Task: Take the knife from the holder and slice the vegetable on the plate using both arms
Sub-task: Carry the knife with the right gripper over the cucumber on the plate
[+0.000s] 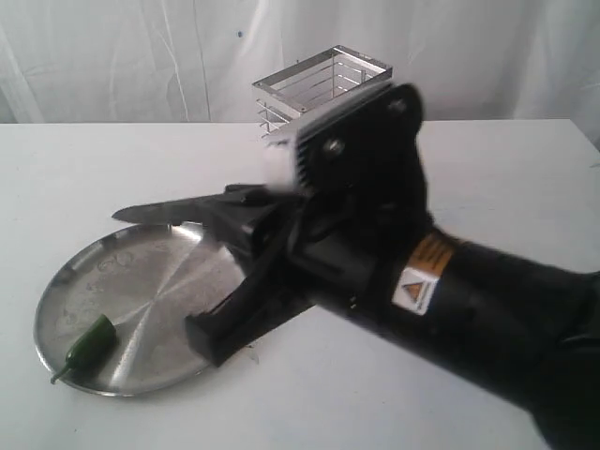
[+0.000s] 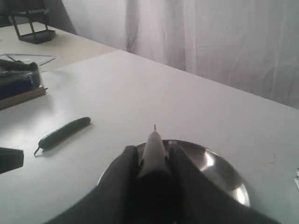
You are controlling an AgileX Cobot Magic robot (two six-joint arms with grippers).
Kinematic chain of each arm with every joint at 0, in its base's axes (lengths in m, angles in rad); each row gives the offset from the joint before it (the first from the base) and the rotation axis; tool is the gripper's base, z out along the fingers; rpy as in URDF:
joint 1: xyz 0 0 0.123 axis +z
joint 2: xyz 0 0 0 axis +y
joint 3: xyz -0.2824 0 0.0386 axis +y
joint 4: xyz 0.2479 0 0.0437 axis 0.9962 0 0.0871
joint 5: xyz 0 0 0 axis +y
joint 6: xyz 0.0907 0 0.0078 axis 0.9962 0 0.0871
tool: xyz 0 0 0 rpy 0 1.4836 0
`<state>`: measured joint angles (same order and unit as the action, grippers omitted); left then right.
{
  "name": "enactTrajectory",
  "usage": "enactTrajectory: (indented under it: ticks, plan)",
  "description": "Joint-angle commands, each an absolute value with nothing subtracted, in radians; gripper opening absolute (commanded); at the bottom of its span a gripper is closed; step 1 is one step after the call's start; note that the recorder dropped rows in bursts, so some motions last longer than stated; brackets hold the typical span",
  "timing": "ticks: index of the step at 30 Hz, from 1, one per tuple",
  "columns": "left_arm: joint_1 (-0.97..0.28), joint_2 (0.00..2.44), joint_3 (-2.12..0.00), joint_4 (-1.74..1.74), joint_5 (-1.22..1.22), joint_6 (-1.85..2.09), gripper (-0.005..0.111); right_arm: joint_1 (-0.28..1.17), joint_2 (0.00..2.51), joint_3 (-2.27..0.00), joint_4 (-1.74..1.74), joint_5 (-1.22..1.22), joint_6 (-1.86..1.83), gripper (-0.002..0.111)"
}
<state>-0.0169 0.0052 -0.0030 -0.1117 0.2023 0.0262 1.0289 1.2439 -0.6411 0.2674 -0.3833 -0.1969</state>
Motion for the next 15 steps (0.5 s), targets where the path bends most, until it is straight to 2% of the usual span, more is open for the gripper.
enactTrajectory:
  ticks: [1, 15]
  plan:
    - [-0.024, 0.000, 0.000, -0.116, 0.201, 0.026, 0.000, 1.096, 1.352, -0.636, 0.236, -0.563, -0.203, 0.000]
    - [-0.024, 0.000, 0.000, -0.116, 0.201, 0.026, 0.000, 1.158, 1.617, -0.636, 0.347, -0.816, -0.214, 0.000]
